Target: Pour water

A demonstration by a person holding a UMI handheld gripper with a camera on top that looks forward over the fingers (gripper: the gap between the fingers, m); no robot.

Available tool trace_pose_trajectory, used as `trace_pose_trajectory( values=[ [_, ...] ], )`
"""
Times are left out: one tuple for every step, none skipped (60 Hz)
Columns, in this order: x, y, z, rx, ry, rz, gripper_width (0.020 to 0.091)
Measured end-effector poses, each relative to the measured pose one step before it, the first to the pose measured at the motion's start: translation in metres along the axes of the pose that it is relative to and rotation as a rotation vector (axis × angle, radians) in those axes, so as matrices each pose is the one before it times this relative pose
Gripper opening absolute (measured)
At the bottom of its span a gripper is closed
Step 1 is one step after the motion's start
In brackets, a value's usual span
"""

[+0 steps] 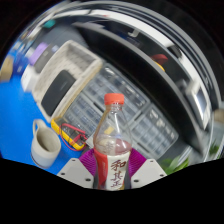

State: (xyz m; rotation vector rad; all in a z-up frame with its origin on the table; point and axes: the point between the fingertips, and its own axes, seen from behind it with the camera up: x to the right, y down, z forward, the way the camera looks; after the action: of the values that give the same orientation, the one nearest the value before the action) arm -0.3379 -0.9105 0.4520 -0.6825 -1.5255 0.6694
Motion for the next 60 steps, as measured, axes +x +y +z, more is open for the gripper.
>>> trace_pose_trajectory(
  values=[
    [0.00326, 0.00323, 0.00081, -0.00461, -0.00617, 0.0542, 0.0373],
    [-0.00749, -0.00023, 0.00104, -0.00492, -0.00223, 0.0515, 0.0372],
    [-0.00517, 0.00977, 0.00638, -0.00084, -0.01863, 0.0482, 0.0372],
    [0.00234, 0.00428, 0.00117, -0.00537, -0.00947, 0.0477, 0.0373],
    [0.00243, 0.00479, 0.00104, -0.00623, -0.00912, 0.0468, 0.0374],
    [0.00296, 0.00508, 0.00157, -0.00541, -0.00839, 0.0442, 0.0372],
    [0.00278, 0.0055, 0.00115, -0.00486, -0.00798, 0.0413, 0.0372],
    [-0.00192, 0.00074, 0.0006, -0.0057, -0.00438, 0.0368, 0.0373],
    [-0.00592, 0.00669, 0.00201, 0.00069, -0.01279, 0.0411, 0.0372],
    [0.00213, 0.00531, 0.00101, -0.00295, -0.00796, 0.0389, 0.0374],
    [0.00222, 0.00494, 0.00057, -0.00232, -0.00767, 0.0362, 0.0373],
    [0.00219, 0.00515, 0.00043, -0.00255, -0.00741, 0.0331, 0.0373],
    [0.00256, 0.00481, 0.00031, -0.00108, -0.00712, 0.0303, 0.0373],
    [0.00025, 0.00098, 0.00125, 0.00113, -0.00424, 0.0254, 0.0375],
    [-0.00685, 0.0028, 0.00132, 0.00344, -0.00706, 0.0247, 0.0374],
    [0.00158, 0.00417, 0.00014, 0.00035, -0.00376, 0.0205, 0.0374],
    [0.00118, 0.0039, 0.00035, 0.00144, -0.00432, 0.0149, 0.0375],
    [0.00107, 0.00408, 0.00038, 0.0044, -0.00483, 0.0101, 0.0374],
    [0.0011, 0.00344, 0.00022, 0.00693, -0.00395, 0.0084, 0.0374],
    [0.00092, -0.00004, 0.00007, 0.00948, -0.00323, 0.0046, 0.0374],
    [-0.00547, -0.0006, 0.00193, 0.00744, -0.00312, 0.0078, 0.0374],
    [-0.0007, 0.0036, -0.00006, 0.00263, -0.00342, 0.0056, 0.0373],
    [-0.00056, 0.0043, 0.00017, 0.00095, -0.00338, 0.0036, 0.0373],
    [-0.00055, 0.00532, -0.00031, -0.00219, -0.00167, 0.004, 0.0384],
    [0.00107, -0.00315, -0.00124, 0.03019, 0.00126, 0.0055, 0.0378],
    [0.00156, -0.00244, -0.00036, 0.00644, 0.00237, 0.0008, 0.0377],
    [0.00069, 0.00184, -0.00169, -0.00031, 0.00212, 0.0018, 0.0378],
    [0.0005, -0.00119, -0.00126, 0.01023, 0.00115, 0.004, 0.0375],
    [-0.00009, -0.00071, 0.00166, -0.00202, 0.0001, 0.0038, 0.0375],
    [0.00028, -0.00037, -0.00036, 0.00484, 0.00123, 0.0034, 0.0376],
    [0.0004, 0.00033, -0.00056, 0.00174, 0.0, 0.0026, 0.0375],
    [0.00025, -0.00007, -0.00044, 0.00198, -0.00111, 0.002, 0.0375],
    [-0.00009, -0.00003, -0.00004, 0.00218, -0.00105, 0.0007, 0.0383],
    [-0.00071, 0.00216, -0.00193, 0.00371, 0.00146, -0.0003, 0.039],
    [-0.00003, -0.00069, 0.00099, 0.00011, -0.00026, 0.0002, 0.0418],
    [-0.00001, -0.00054, 0.00048, -0.00043, 0.00063, -0.0021, 0.0423],
    [-0.00015, -0.00024, 0.00051, -0.00107, 0.00069, -0.0027, 0.0447],
    [-0.00016, -0.00022, 0.00036, -0.00014, 0.00079, -0.0004, 0.0466],
    [-0.00036, -0.00034, 0.00041, 0.00052, 0.00019, 0.0015, 0.0474],
    [-0.00013, -0.00025, 0.00026, 0.00062, 0.00089, 0.0014, 0.0492],
    [0.00004, -0.00015, 0.00033, 0.00026, 0.00091, -0.0005, 0.0507],
    [-0.0003, 0.00005, 0.00024, -0.00021, 0.00058, -0.003, 0.0517],
    [-0.00006, 0.00005, -0.00002, -0.0012, -0.00032, -0.0042, 0.053],
    [-0.0002, 0.00032, 0.00018, -0.00199, 0.00021, -0.0051, 0.0537],
    [-0.00031, 0.00125, 0.00017, -0.00669, 0.00175, -0.0059, 0.0549],
    [0.00037, 0.00158, 0.00014, -0.00886, 0.00392, -0.0065, 0.0572],
    [0.00039, 0.00269, -0.00025, -0.01284, 0.00346, -0.0058, 0.0603],
    [-0.00013, 0.00326, -0.00012, -0.01427, 0.0026, -0.0042, 0.0678],
    [0.00025, 0.00397, -0.00123, -0.01261, 0.00217, -0.0039, 0.072],
    [-0.00116, 0.00303, -0.00105, -0.01186, -0.00209, -0.0015, 0.0761],
    [-0.00174, 0.0028, -0.00107, -0.00959, -0.00347, -0.0002, 0.0803],
    [-0.00176, 0.00211, -0.00173, -0.00568, -0.00363, 0.0009, 0.0845],
    [-0.00118, 0.0027, -0.002, -0.00129, -0.00178, 0.0011, 0.0886],
    [-0.00255, 0.0001, -0.00426, -0.00006, -0.00646, 0.0002, 0.0885],
    [-0.00133, 0.00044, -0.00301, 0.00053, -0.00181, -0.0004, 0.0874],
    [-0.00064, 0.00073, -0.00364, -0.00126, 0.0021, -0.0005, 0.0866],
    [-0.00059, 0.00063, -0.00368, -0.00107, 0.0018, -0.0012, 0.0867],
    [-0.00256, 0.00099, -0.0046, 0.00045, 0.00274, -0.0023, 0.0866],
    [-0.00153, 0.00014, -0.00455, 0.00044, 0.00125, -0.003, 0.0867],
    [-0.00159, 0.00022, -0.00492, 0.00068, 0.00159, -0.0038, 0.0866]
  ],
)
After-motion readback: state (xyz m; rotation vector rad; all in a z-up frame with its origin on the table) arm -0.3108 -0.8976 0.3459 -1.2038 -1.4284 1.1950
